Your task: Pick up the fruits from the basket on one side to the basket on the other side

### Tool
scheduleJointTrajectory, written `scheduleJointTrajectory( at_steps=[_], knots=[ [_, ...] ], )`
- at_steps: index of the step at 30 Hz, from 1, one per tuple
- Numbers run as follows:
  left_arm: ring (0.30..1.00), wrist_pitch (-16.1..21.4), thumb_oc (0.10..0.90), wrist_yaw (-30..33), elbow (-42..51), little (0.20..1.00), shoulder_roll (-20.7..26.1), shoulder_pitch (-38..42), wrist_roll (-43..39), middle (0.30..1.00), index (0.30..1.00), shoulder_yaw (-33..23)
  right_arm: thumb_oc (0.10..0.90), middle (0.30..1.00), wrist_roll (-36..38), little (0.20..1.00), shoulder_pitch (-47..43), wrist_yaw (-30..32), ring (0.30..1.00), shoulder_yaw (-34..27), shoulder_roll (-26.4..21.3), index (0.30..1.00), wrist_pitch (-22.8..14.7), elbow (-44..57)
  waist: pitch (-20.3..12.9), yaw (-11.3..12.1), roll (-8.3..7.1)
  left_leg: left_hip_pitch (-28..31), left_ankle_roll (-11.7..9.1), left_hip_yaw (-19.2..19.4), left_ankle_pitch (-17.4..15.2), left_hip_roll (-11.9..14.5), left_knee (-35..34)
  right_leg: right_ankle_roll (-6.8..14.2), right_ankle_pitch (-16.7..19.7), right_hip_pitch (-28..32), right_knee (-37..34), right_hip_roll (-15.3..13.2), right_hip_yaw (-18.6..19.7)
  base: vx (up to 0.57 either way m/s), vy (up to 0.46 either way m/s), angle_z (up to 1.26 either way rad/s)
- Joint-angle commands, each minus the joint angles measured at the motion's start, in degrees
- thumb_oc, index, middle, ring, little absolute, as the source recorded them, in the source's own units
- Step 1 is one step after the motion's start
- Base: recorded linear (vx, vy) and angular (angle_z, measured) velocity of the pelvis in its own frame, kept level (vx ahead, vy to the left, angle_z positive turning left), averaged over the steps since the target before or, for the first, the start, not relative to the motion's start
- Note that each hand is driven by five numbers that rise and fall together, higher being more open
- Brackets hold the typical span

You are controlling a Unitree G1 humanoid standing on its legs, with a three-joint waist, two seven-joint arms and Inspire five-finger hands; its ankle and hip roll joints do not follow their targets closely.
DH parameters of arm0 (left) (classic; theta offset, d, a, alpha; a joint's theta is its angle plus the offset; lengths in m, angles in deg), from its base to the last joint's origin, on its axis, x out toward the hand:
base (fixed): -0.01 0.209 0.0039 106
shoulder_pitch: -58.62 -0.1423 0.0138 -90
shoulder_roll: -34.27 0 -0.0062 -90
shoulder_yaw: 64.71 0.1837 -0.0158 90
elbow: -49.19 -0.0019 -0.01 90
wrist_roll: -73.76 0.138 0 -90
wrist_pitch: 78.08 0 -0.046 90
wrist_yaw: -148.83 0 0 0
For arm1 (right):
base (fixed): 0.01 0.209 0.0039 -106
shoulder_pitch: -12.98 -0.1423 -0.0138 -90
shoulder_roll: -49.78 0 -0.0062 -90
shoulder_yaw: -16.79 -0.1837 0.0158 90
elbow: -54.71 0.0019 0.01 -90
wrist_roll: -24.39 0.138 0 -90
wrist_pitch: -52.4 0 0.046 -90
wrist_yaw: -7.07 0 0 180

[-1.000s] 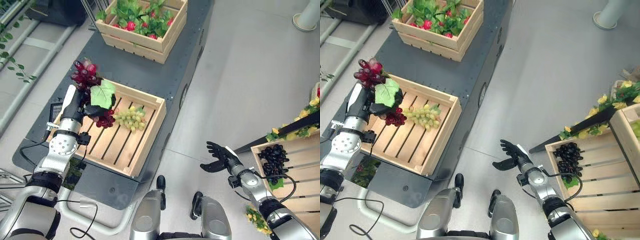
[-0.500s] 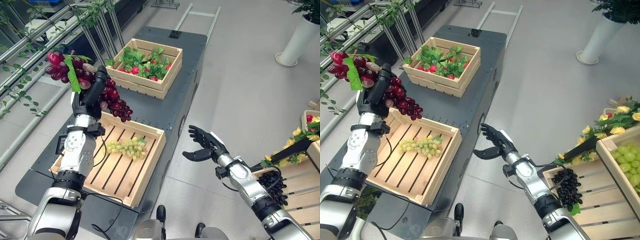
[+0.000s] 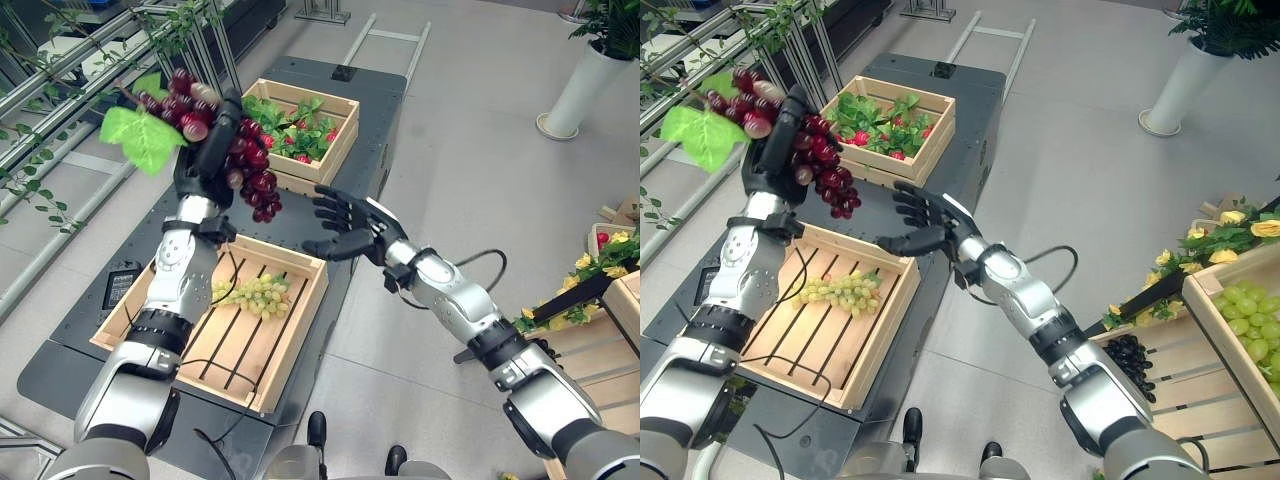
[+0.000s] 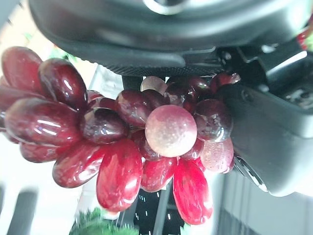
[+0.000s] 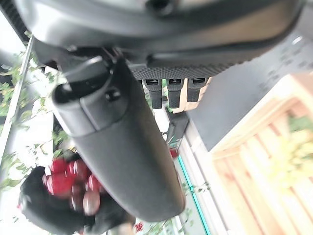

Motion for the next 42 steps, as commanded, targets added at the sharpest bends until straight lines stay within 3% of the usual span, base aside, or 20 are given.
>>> scheduleJointTrajectory(
  at_steps=[1,7,21,28,42],
  knots=[
    [0.300,4.77,0.400,-2.30,-4.54,0.300,-2.41,12.90,6.04,0.300,0.300,2.17,0.800,0.900,5.30,0.900,-6.58,3.44,0.900,0.71,2.23,0.900,-2.62,-1.48,-11.98,0.14,2.13,1.77,-2.78,-2.03,-7.30,-1.15,-0.10,-3.91,0.59,-4.37,2.29,1.26,-0.32,0.00,-0.045,-0.03],
    [0.300,3.22,0.400,-4.35,-5.53,0.300,-2.47,17.37,9.20,0.300,0.300,6.97,0.800,0.900,11.84,0.900,-10.97,3.71,0.900,0.97,3.18,0.900,-0.83,-5.32,-13.22,0.29,1.99,2.05,-2.80,-1.59,-7.62,-1.01,-0.10,-3.81,0.90,-4.06,1.62,1.34,-0.01,0.00,-0.018,-0.01],
    [0.300,-0.38,0.400,-8.60,-7.72,0.300,-3.76,20.99,12.86,0.300,0.300,13.41,0.800,0.900,15.03,0.900,-15.66,7.36,0.900,1.31,6.10,0.900,-3.34,-6.69,-14.27,0.17,1.97,2.39,-2.77,-1.16,-7.96,-0.86,-0.10,-3.69,1.37,-3.68,0.69,1.41,0.40,0.00,0.000,0.00],
    [0.300,-1.49,0.400,-8.10,-8.61,0.300,-3.37,21.28,15.53,0.300,0.300,14.40,0.800,0.900,16.26,0.900,-16.40,8.33,0.900,0.89,6.29,0.900,-5.42,-7.21,-14.59,0.28,1.95,2.49,-2.78,-0.98,-7.98,-0.74,-0.10,-3.70,1.35,-3.51,0.49,1.41,0.25,0.00,0.000,0.00],
    [0.300,0.28,0.400,-3.58,-14.59,0.300,0.00,19.97,18.30,0.300,0.300,12.11,0.800,0.900,16.98,0.900,-14.12,13.76,0.900,-1.71,5.60,0.900,-8.62,-5.97,-14.52,-0.08,1.96,2.67,-2.84,-0.97,-8.18,-0.55,-0.10,-3.84,1.31,-3.26,0.11,1.49,0.43,0.00,0.000,0.00]
  ],
)
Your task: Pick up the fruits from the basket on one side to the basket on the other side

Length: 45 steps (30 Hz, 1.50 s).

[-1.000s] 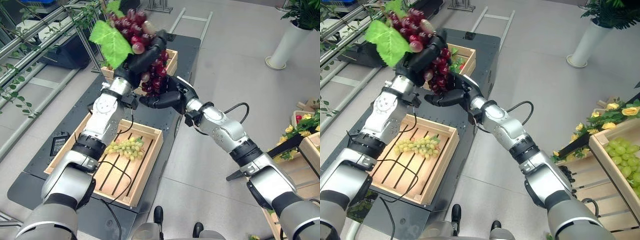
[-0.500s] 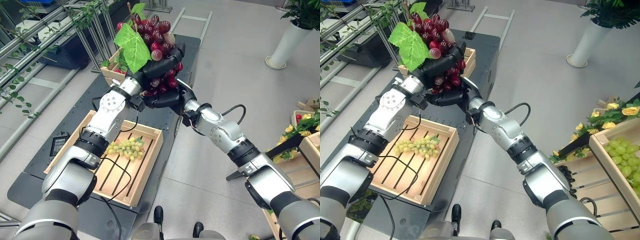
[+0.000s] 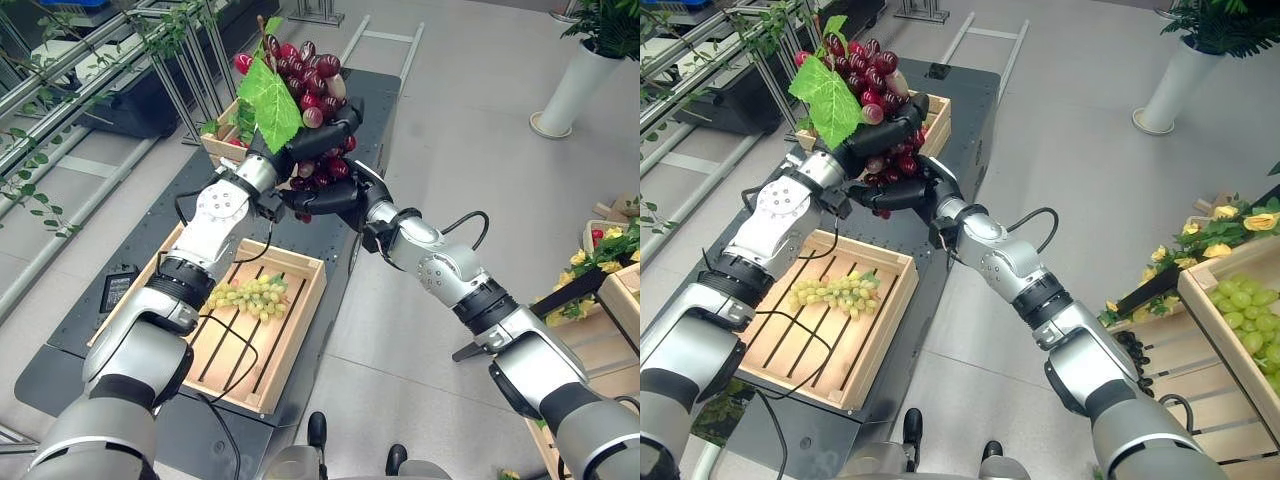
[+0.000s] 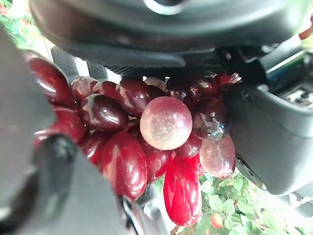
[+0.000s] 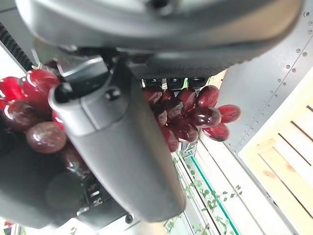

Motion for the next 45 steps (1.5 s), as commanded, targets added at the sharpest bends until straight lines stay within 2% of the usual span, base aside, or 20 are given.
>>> scheduleJointTrajectory(
  at_steps=[1,7,12,13,14,15,22,27,33,36,38,39,40,41,45],
  knots=[
    [0.300,6.05,0.400,2.94,-10.47,0.300,0.23,7.26,0.85,0.300,0.300,0.03,0.800,0.900,3.44,0.900,-5.46,2.42,0.900,-3.58,3.55,0.900,-11.48,-2.84,-14.49,0.18,1.96,2.58,-2.89,-1.20,-8.23,-0.46,-0.10,-3.83,1.08,-3.15,0.07,1.69,0.05,0.00,0.000,0.00],
    [0.300,7.01,0.400,2.90,-11.37,0.300,1.59,7.16,-0.58,0.300,0.300,-0.91,0.800,0.900,5.31,0.900,-4.45,1.64,0.900,-3.60,4.29,0.900,-13.20,-1.48,-14.39,0.15,2.09,2.65,-2.88,-1.11,-8.18,-0.43,-0.10,-3.83,1.20,-3.11,0.04,1.62,0.16,0.00,0.000,0.00],
    [0.300,7.35,0.400,2.35,-10.89,0.300,0.42,6.63,0.03,0.300,0.300,-1.00,0.800,0.900,8.58,0.900,-3.71,-0.23,0.900,-3.89,6.32,0.900,-15.27,-0.20,-14.32,0.32,2.15,2.61,-2.78,-1.48,-8.23,-0.51,-0.10,-3.90,1.11,-3.05,0.04,1.59,0.07,0.00,0.000,0.00],
    [0.300,7.37,0.400,2.16,-10.88,0.300,0.23,6.63,0.05,0.300,0.300,-0.88,0.751,0.827,9.09,0.827,-3.65,-0.70,0.827,-3.87,6.63,0.827,-16.15,-0.02,-14.31,0.38,2.16,2.59,-2.77,-1.57,-8.21,-0.54,-0.10,-3.89,1.09,-3.02,0.05,1.57,0.01,0.00,0.000,0.00],
    [0.300,7.34,0.400,2.05,-10.88,0.300,0.16,6.64,0.09,0.300,0.300,-0.84,0.604,0.606,9.34,0.606,-3.64,-0.86,0.606,-3.87,6.74,0.606,-16.65,0.03,-14.30,0.40,2.16,2.59,-2.77,-1.60,-8.20,-0.55,-0.10,-3.89,1.08,-3.01,0.05,1.56,-0.02,0.00,0.000,0.00],
    [0.300,7.28,0.400,1.61,-10.75,0.300,0.05,6.54,-0.08,0.300,0.300,-0.70,0.400,0.300,9.93,0.300,-3.69,-0.81,0.300,-4.05,7.15,0.300,-18.50,0.53,-14.33,0.57,2.15,2.56,-2.74,-1.80,-8.15,-0.61,-0.10,-3.88,1.07,-2.96,0.05,1.55,-0.08,0.00,0.000,0.00],
    [0.300,7.04,0.400,2.09,-11.11,0.300,-1.16,5.94,0.39,0.300,0.300,-0.91,0.400,0.300,11.00,0.300,-3.53,-0.15,0.300,-5.77,9.21,0.300,-25.58,2.52,-14.34,0.57,2.35,2.70,-2.55,-2.23,-8.33,-0.72,-0.10,-3.91,0.98,-2.94,0.14,1.62,0.30,0.00,0.000,0.00],
    [0.300,6.85,0.400,2.41,-11.45,0.300,-2.25,5.20,1.12,0.300,0.300,-1.46,0.400,0.300,10.73,0.300,-3.16,-0.05,0.300,-6.75,10.04,0.300,-27.60,2.78,-14.51,0.43,2.39,2.82,-2.52,-2.08,-8.42,-0.67,-0.10,-3.85,1.06,-2.90,0.08,1.68,0.61,0.00,0.000,0.00],
    [0.300,6.32,0.400,2.00,-11.96,0.300,-2.21,4.68,1.25,0.300,0.300,-1.80,0.400,0.300,10.47,0.300,-3.07,0.35,0.300,-7.07,9.66,0.300,-27.82,2.66,-14.58,0.26,2.33,3.01,-2.52,-1.89,-8.50,-0.60,-0.10,-3.87,1.12,-2.87,0.04,1.75,0.78,0.00,-0.001,-0.01],
    [0.387,5.80,0.458,2.04,-12.04,0.387,-2.36,4.54,1.60,0.387,0.387,-1.95,0.400,0.300,10.37,0.300,-3.09,0.34,0.300,-7.23,9.62,0.300,-27.75,2.22,-14.60,0.24,2.28,3.07,-2.52,-1.84,-8.52,-0.56,-0.10,-3.89,1.12,-2.85,0.04,1.76,0.86,0.00,-0.002,-0.01],
    [0.392,5.27,0.461,1.71,-12.11,0.392,-2.39,4.56,1.61,0.392,0.392,-1.88,0.400,0.300,10.05,0.300,-3.13,0.29,0.300,-7.22,9.64,0.300,-27.79,2.01,-14.58,0.23,2.27,3.10,-2.52,-1.83,-8.52,-0.54,-0.10,-3.92,1.13,-2.85,0.04,1.77,0.89,0.00,0.000,0.00],
    [0.488,4.19,0.525,1.27,-12.27,0.488,-2.57,4.47,1.74,0.488,0.488,-1.75,0.400,0.300,9.37,0.300,-3.17,0.23,0.300,-7.13,9.69,0.300,-27.96,1.71,-14.53,0.21,2.29,3.12,-2.53,-1.78,-8.52,-0.51,-0.10,-3.94,1.12,-2.86,0.04,1.78,0.95,0.00,0.000,0.00],
    [0.733,3.49,0.689,0.80,-12.33,0.733,-2.58,4.29,1.80,0.733,0.733,-1.76,0.400,0.300,9.01,0.300,-3.21,0.16,0.300,-7.10,9.59,0.300,-27.96,1.64,-14.53,0.21,2.29,3.13,-2.54,-1.76,-8.54,-0.49,-0.10,-3.92,1.12,-2.86,0.04,1.77,0.97,0.00,0.000,0.00],
    [0.900,3.19,0.800,0.78,-12.37,0.900,-2.57,4.18,2.06,0.900,0.900,-1.78,0.400,0.300,8.80,0.300,-3.23,0.18,0.300,-7.06,9.51,0.300,-27.99,1.63,-14.52,0.21,2.29,3.16,-2.54,-1.74,-8.55,-0.47,-0.10,-3.91,1.12,-2.84,0.04,1.77,0.98,0.00,0.000,0.00],
    [0.900,2.03,0.800,1.14,-13.71,0.900,-2.10,4.05,3.99,0.900,0.900,-1.62,0.400,0.300,7.52,0.300,-3.50,0.43,0.300,-7.11,8.89,0.300,-28.26,1.39,-14.64,0.07,2.23,3.22,-2.53,-1.64,-8.59,-0.44,-0.10,-3.88,1.13,-2.86,0.04,1.83,1.19,0.00,0.000,0.00]
  ],
)
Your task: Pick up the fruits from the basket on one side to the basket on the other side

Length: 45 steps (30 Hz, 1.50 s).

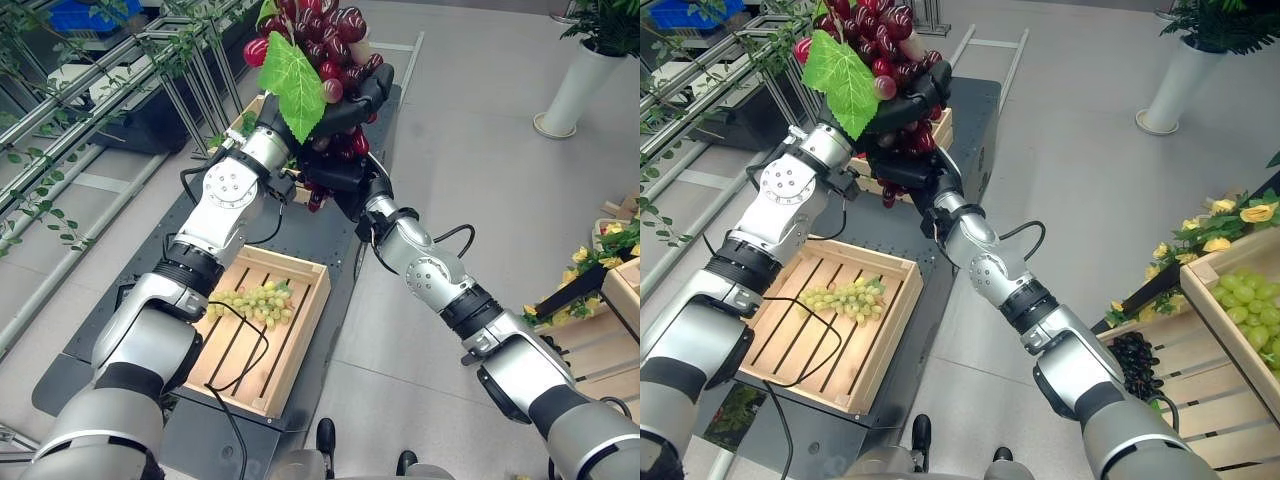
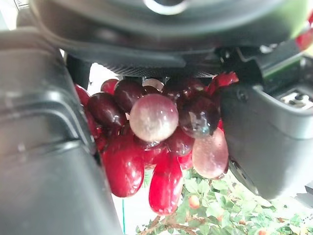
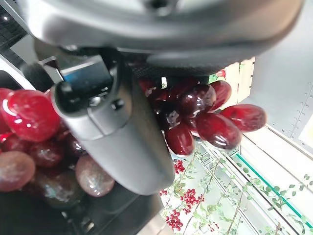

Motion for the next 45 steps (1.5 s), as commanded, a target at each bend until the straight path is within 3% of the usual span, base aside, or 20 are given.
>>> scheduleJointTrajectory(
  at_steps=[1,19,33,45],
  knots=[
    [0.900,-1.15,0.800,2.43,-14.94,0.900,0.35,-0.17,1.18,0.900,0.900,-0.95,0.400,0.300,-0.98,0.300,-4.29,-4.24,0.300,-7.40,5.07,0.300,-15.75,3.58,-13.42,-0.04,-0.05,2.78,-2.53,-1.60,-8.60,-0.36,-0.09,-3.97,1.06,-3.04,0.05,1.82,0.28,0.00,0.000,0.00],
    [0.900,-0.23,0.800,6.01,-18.50,0.900,5.54,0.59,12.57,0.900,0.900,0.55,0.400,0.300,-2.94,0.300,-3.57,-3.33,0.300,-7.80,1.07,0.300,-15.17,2.36,-13.51,-0.26,-0.20,2.67,-2.52,-1.11,-8.51,-0.21,-0.09,-3.73,1.37,-3.39,0.05,1.77,0.59,0.00,0.000,0.00],
    [0.900,6.20,0.800,4.66,-14.37,0.900,11.70,5.09,23.67,0.900,0.900,7.10,0.400,0.300,-2.74,0.300,-2.17,-3.76,0.300,-7.74,-2.59,0.300,-14.20,-0.06,-13.38,0.43,0.37,2.44,-2.57,-1.67,-8.35,-0.25,-0.09,-3.43,1.56,-3.33,0.05,1.48,-0.19,0.00,0.000,0.00],
    [0.900,6.38,0.800,2.73,-12.73,0.900,16.51,7.92,23.48,0.900,0.900,10.64,0.400,0.300,-2.13,0.300,-2.35,-3.58,0.300,-6.78,-4.60,0.300,-13.97,-1.39,-13.42,1.18,0.74,2.27,-2.61,-2.36,-8.13,-0.36,-0.09,-3.27,1.56,-3.21,0.05,1.35,-0.72,0.00,0.000,0.00]
  ],
)
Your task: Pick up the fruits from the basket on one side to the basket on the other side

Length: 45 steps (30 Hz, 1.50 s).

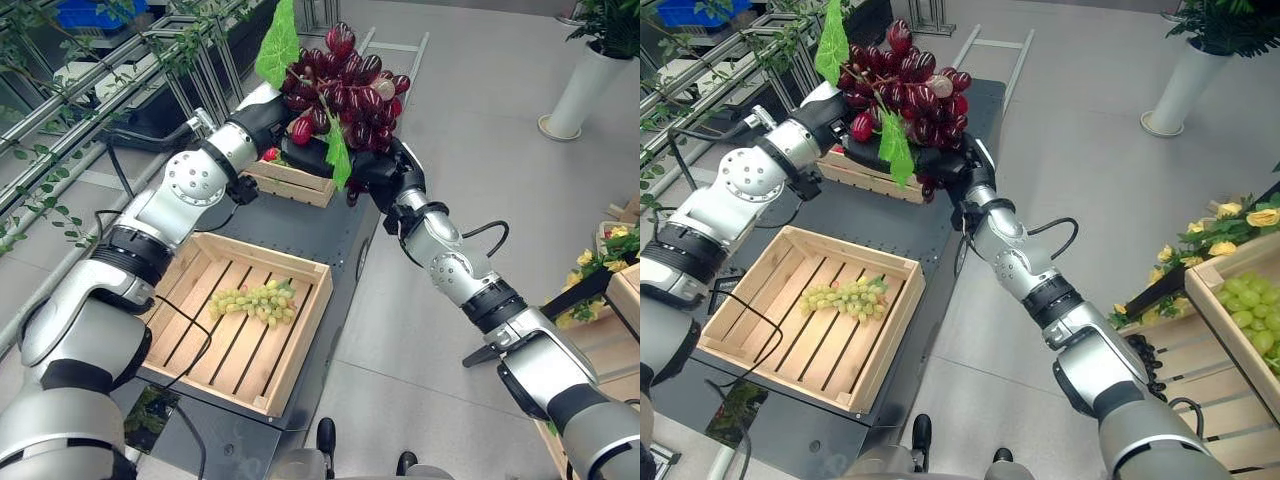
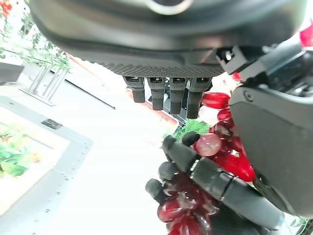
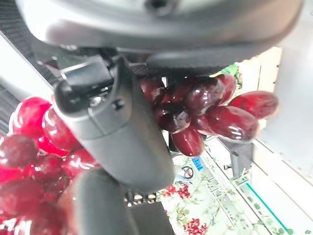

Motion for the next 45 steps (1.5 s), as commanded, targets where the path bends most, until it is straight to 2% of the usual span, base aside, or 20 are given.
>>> scheduleJointTrajectory(
  at_steps=[1,5,10,14,18,24,28,33,35,37,39,42,45],
  knots=[
    [0.900,1.05,0.800,1.78,-10.38,0.900,2.95,4.52,-0.97,0.900,0.900,2.17,0.400,0.300,0.18,0.300,-2.29,-3.81,0.300,-5.94,1.73,0.300,-11.17,0.31,-13.45,0.75,0.78,2.33,-2.61,-2.13,-8.10,-0.25,-0.02,-3.27,1.56,-3.22,0.05,1.53,-0.61,0.00,0.000,0.00],
    [0.900,0.23,0.800,-0.03,-10.22,0.900,3.87,5.27,-2.22,0.900,0.900,2.48,0.400,0.300,0.23,0.300,-2.04,-3.97,0.300,-5.82,1.39,0.300,-11.15,0.01,-13.43,0.89,0.90,2.28,-2.62,-2.12,-7.98,-0.21,-0.02,-3.23,1.61,-3.23,0.05,1.52,-0.69,0.00,0.000,0.00],
    [0.900,-0.23,0.800,-5.39,-8.77,0.900,5.06,6.52,-4.54,0.900,0.900,3.74,0.400,0.300,0.92,0.300,-2.00,-4.36,0.300,-5.80,0.33,0.300,-10.96,-0.24,-13.31,1.12,1.04,2.20,-2.62,-2.43,-7.92,-0.24,-0.02,-3.21,1.60,-3.23,0.05,1.51,-0.89,0.00,0.000,0.00],
    [0.900,-1.76,0.800,-7.74,-8.12,0.900,5.36,7.19,-3.73,0.900,0.900,4.91,0.400,0.300,1.43,0.300,-2.04,-4.65,0.300,-5.60,0.06,0.300,-11.12,-0.75,-13.41,1.28,1.17,2.11,-2.60,-2.53,-7.88,-0.29,-0.02,-3.13,1.55,-3.20,0.05,1.45,-1.05,0.00,0.000,0.00],
    [0.900,-1.97,0.800,-7.05,-9.29,0.900,5.94,7.97,-0.43,0.900,0.900,5.94,0.400,0.300,1.59,0.300,-1.95,-4.50,0.300,-5.36,-0.16,0.300,-11.22,-0.78,-13.44,1.27,1.26,2.12,-2.62,-2.61,-7.84,-0.34,-0.02,-3.04,1.60,-3.18,0.05,1.45,-1.12,0.00,0.000,0.00],
    [0.900,-2.99,0.800,-0.82,-13.51,0.900,7.17,7.96,5.44,0.900,0.900,5.66,0.400,0.300,1.17,0.300,-1.19,-4.31,0.300,-5.54,-0.66,0.300,-11.39,-0.72,-13.22,1.32,1.28,2.11,-2.62,-2.78,-7.75,-0.33,-0.02,-3.00,1.67,-3.19,0.05,1.46,-1.18,0.00,0.000,0.00],
    [0.900,-4.06,0.800,1.19,-15.47,0.900,7.47,6.97,6.92,0.900,0.900,4.68,0.400,0.300,0.39,0.300,-0.70,-3.65,0.300,-5.81,-0.46,0.300,-11.16,-0.45,-13.05,1.33,1.18,2.13,-2.61,-2.89,-7.72,-0.32,-0.02,-3.05,1.63,-3.13,0.05,1.47,-1.20,0.00,0.000,0.00],
    [0.900,-5.38,0.800,4.14,-18.36,0.900,8.18,3.46,3.60,0.900,0.900,0.55,0.400,0.300,-0.24,0.300,0.53,-3.44,0.300,-6.42,-0.71,0.300,-10.73,0.04,-12.85,1.29,0.99,2.12,-2.74,-2.81,-7.61,-0.24,-0.02,-3.25,1.60,-3.16,0.05,1.54,-1.11,0.00,0.000,0.00],
    [0.900,-6.72,0.800,3.39,-18.52,0.900,7.80,2.05,-4.56,0.900,0.900,-1.74,0.400,0.300,-0.39,0.300,0.86,-3.49,0.300,-6.78,-0.64,0.300,-10.47,0.32,-12.80,1.21,0.86,2.17,-2.78,-2.88,-7.65,-0.25,-0.02,-3.33,1.55,-3.15,0.05,1.58,-1.05,0.00,0.000,0.00],
    [0.900,-8.60,0.800,0.74,-18.65,0.900,6.09,-1.13,-16.87,0.900,0.900,-7.40,0.400,0.300,-0.65,0.300,1.94,-4.07,0.300,-7.63,-0.48,0.300,-10.31,0.75,-12.84,1.13,0.61,2.23,-2.82,-2.99,-7.70,-0.22,-0.02,-3.53,1.41,-3.04,0.05,1.67,-1.09,0.00,0.000,0.00],
    [0.900,-9.03,0.800,-0.15,-18.21,0.900,4.43,-3.72,-22.96,0.900,0.900,-11.40,0.400,0.300,-0.96,0.300,2.80,-4.93,0.300,-8.47,-0.10,0.300,-10.30,0.71,-12.79,1.09,0.41,2.34,-2.86,-3.08,-7.79,-0.20,-0.02,-3.69,1.34,-2.94,0.05,1.71,-1.04,0.00,0.000,0.00],
    [0.900,-7.84,0.800,-0.65,-16.94,0.900,0.89,-9.44,-24.33,0.900,0.900,-16.77,0.400,0.300,-2.02,0.300,4.09,-5.41,0.300,-9.27,1.12,0.300,-10.12,1.33,-12.85,0.80,0.14,2.50,-2.91,-3.10,-7.96,-0.21,-0.02,-3.98,1.23,-2.89,0.05,1.81,-0.81,0.00,0.000,0.00],
    [0.900,-6.60,0.800,0.09,-16.75,0.900,-0.93,-12.24,-22.90,0.900,0.900,-18.31,0.400,0.300,-2.89,0.300,4.42,-5.10,0.300,-9.46,1.59,0.300,-10.21,1.55,-12.71,0.65,-0.06,2.64,-2.90,-3.00,-8.06,-0.24,-0.02,-4.14,1.20,-2.86,0.05,1.89,-0.55,0.00,0.000,0.00]
  ],
)
